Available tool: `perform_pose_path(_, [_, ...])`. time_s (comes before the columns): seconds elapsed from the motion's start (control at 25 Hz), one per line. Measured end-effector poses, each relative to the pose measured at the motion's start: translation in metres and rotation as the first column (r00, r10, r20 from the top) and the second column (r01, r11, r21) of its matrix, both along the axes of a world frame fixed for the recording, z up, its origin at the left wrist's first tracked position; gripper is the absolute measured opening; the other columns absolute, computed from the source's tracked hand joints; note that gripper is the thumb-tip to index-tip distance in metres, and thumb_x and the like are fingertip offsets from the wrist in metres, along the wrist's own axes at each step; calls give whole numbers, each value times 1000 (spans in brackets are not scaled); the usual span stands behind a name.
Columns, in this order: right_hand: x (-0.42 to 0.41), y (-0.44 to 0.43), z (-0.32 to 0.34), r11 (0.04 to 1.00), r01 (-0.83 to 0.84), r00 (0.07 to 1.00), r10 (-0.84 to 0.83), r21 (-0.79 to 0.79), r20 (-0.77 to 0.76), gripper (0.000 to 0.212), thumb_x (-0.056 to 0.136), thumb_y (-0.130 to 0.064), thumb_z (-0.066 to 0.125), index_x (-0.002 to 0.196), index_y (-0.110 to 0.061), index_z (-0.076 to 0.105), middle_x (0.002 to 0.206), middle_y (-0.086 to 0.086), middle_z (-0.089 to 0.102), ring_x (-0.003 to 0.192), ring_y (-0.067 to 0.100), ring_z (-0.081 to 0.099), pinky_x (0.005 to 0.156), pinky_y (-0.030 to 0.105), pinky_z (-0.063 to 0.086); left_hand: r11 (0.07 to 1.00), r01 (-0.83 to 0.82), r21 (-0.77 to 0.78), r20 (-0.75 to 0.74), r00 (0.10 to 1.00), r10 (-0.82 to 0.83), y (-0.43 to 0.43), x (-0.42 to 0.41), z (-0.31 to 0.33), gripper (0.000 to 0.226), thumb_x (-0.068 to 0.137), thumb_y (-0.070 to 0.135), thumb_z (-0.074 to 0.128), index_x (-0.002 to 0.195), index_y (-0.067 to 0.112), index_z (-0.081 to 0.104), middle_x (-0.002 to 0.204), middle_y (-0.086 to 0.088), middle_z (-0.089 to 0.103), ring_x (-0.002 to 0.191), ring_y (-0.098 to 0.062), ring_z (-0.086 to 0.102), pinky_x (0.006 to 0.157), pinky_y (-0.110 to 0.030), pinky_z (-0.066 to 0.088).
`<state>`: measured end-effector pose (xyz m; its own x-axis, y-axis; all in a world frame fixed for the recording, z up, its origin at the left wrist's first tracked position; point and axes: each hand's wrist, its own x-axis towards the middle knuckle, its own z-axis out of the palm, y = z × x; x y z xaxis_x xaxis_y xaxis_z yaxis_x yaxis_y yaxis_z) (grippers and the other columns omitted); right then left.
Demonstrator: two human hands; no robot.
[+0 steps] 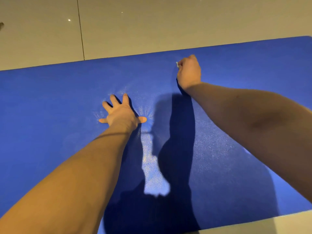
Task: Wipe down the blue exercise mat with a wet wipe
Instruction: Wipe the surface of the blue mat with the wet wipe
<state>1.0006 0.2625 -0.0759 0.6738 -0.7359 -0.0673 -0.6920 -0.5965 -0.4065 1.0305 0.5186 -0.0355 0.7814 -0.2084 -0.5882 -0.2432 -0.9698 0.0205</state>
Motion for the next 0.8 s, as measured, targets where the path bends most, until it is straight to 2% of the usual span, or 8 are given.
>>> perform_pose_path(0.08, [12, 24, -1, 1000, -1, 1000, 1, 10, 3, 26, 100, -9, 47, 116, -5, 66, 127, 14, 49, 100, 36, 60, 86, 40, 49, 1000, -8, -10, -1, 1000, 8, -1, 0, -1, 121, 67, 66, 82, 157, 38, 6, 162, -3, -5, 149, -40, -3, 106, -76, 29])
perform_pose_path(0.24, [29, 104, 1, 939, -328, 944, 320, 106, 84, 20, 93, -5, 54, 107, -9, 67, 122, 13, 54, 100, 28, 55, 88, 38, 49, 1000, -2, -15, 21, 1000, 3, 2, 0, -5, 121, 67, 68, 82, 157, 39, 6, 161, -2, -3, 148, -40, -1, 105, -77, 30])
perform_pose_path(0.32, [32, 111, 0, 901, -421, 906, 415, 103, 80, 12, 94, -4, 55, 95, -12, 64, 117, 11, 55, 97, 30, 59, 84, 41, 52, 1000, 5, -20, 34, 999, -5, 3, 1, -6, 121, 66, 69, 81, 156, 39, 6, 160, -3, -2, 148, -39, 0, 104, -77, 30])
perform_pose_path(0.36, [32, 102, 0, 895, -435, 900, 430, 99, 64, 13, 95, -4, 55, 97, -12, 65, 117, 9, 55, 99, 31, 61, 83, 42, 53, 1000, 6, -19, 35, 999, -5, 3, 1, -5, 121, 66, 69, 81, 156, 39, 6, 160, -3, -3, 148, -39, 0, 104, -77, 30])
perform_pose_path(0.48, [32, 51, 4, 949, -309, 951, 306, 66, 53, 24, 92, -2, 55, 109, -10, 70, 119, 10, 54, 103, 32, 62, 86, 39, 52, 1000, 5, -15, 25, 1000, -4, 3, 1, -4, 120, 67, 69, 80, 157, 39, 7, 161, -3, -4, 148, -40, -2, 105, -77, 29])
perform_pose_path(0.64, [30, 13, 9, 997, -73, 996, 72, 33, 51, 25, 90, 6, 49, 102, -4, 68, 124, 12, 52, 103, 31, 61, 82, 39, 51, 1000, 10, -24, 19, 1000, -9, 3, 2, -4, 120, 66, 70, 80, 156, 37, 8, 160, -4, -4, 149, -41, -4, 105, -78, 29])
perform_pose_path(0.72, [38, 34, 7, 998, -59, 998, 58, 21, 33, 25, 90, 5, 47, 100, -4, 68, 122, 12, 50, 95, 32, 59, 75, 38, 49, 1000, 4, -24, 11, 1000, -4, 3, 2, -3, 120, 66, 69, 81, 156, 37, 9, 160, -5, -4, 149, -41, -4, 105, -78, 28])
perform_pose_path(0.8, [48, 67, 1, 989, -138, 990, 136, 52, 41, 27, 88, 5, 45, 98, -5, 67, 118, 11, 51, 91, 32, 58, 74, 38, 50, 1000, -2, -25, 12, 1000, 2, 2, 2, -3, 120, 66, 67, 82, 156, 37, 9, 160, -4, -4, 148, -41, -5, 105, -78, 28])
